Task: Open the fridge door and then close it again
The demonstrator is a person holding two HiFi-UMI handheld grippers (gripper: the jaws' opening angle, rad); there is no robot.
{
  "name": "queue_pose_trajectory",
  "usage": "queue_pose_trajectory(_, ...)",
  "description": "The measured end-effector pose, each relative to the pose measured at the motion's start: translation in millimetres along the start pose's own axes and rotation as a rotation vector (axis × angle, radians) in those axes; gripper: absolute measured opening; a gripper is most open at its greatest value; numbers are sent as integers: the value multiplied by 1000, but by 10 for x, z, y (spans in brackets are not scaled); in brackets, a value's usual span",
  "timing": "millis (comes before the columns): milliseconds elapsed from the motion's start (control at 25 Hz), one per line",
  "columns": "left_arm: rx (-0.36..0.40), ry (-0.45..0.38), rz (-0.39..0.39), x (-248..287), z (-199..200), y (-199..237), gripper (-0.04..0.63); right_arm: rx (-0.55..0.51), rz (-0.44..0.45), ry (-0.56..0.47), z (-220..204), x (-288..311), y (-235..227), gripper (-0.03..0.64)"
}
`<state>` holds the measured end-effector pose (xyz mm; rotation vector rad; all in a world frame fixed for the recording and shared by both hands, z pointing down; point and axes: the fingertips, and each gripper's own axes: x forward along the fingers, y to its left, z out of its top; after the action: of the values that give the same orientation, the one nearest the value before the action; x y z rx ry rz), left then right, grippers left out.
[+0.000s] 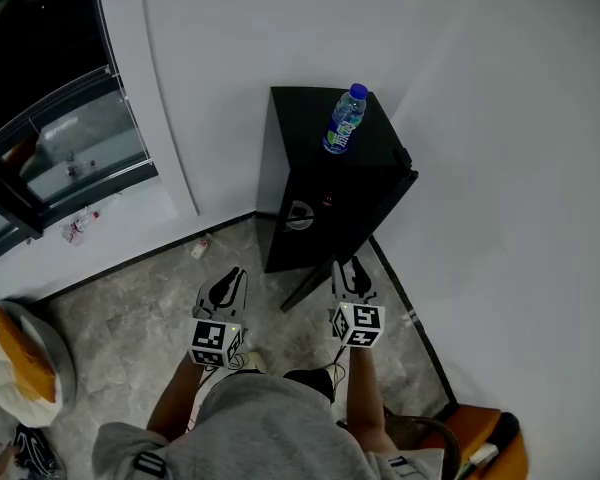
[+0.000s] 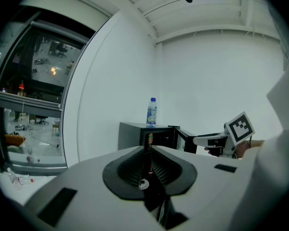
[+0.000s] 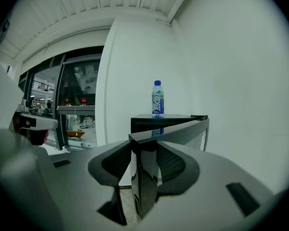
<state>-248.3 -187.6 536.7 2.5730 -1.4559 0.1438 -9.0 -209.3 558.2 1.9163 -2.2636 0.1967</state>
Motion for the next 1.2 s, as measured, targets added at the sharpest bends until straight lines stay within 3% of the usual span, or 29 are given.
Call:
queue_pose_trajectory(840,2,-1,51,133,30,128,43,-5,51,16,87,399,228,176)
queue_pose_trajectory(1200,2,5,112,231,51,287,43,17,75,16,137,624,347,172)
